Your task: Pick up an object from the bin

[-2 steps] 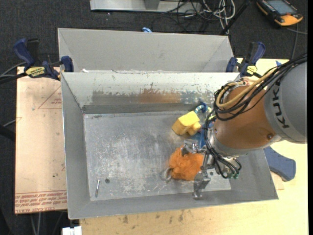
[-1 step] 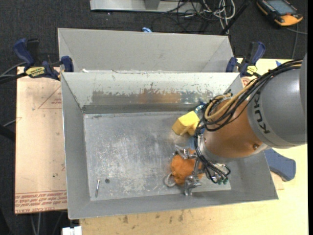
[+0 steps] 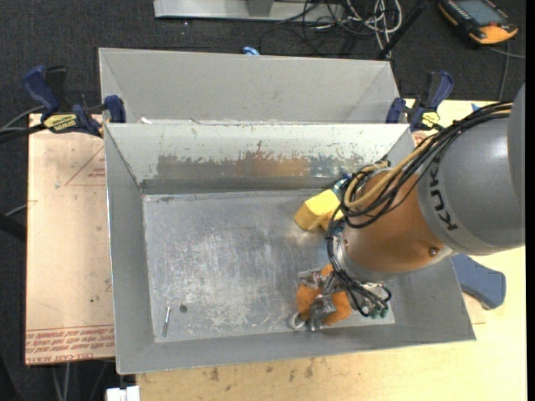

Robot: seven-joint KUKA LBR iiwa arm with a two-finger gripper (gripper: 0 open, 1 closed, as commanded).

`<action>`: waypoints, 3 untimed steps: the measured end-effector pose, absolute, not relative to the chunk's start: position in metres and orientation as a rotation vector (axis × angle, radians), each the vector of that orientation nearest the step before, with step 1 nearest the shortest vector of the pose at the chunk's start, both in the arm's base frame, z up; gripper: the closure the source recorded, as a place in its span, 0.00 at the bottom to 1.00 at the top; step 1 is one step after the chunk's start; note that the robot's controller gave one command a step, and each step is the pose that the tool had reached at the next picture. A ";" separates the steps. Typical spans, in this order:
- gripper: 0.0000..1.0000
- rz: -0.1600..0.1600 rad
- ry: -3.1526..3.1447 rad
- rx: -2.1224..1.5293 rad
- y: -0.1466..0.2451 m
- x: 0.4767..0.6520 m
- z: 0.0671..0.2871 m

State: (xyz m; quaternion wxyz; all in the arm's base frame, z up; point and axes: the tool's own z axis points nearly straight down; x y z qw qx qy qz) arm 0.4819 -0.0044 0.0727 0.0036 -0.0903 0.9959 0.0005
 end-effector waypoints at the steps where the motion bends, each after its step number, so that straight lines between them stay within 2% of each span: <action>1: 1.00 0.001 3.122 -0.283 -0.004 0.482 0.073; 2: 1.00 0.002 3.125 -0.284 -0.004 0.481 0.076; 3: 1.00 0.002 3.128 -0.284 -0.004 0.480 0.090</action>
Offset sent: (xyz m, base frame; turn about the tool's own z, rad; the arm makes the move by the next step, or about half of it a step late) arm -0.0001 -0.0001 0.0496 0.0000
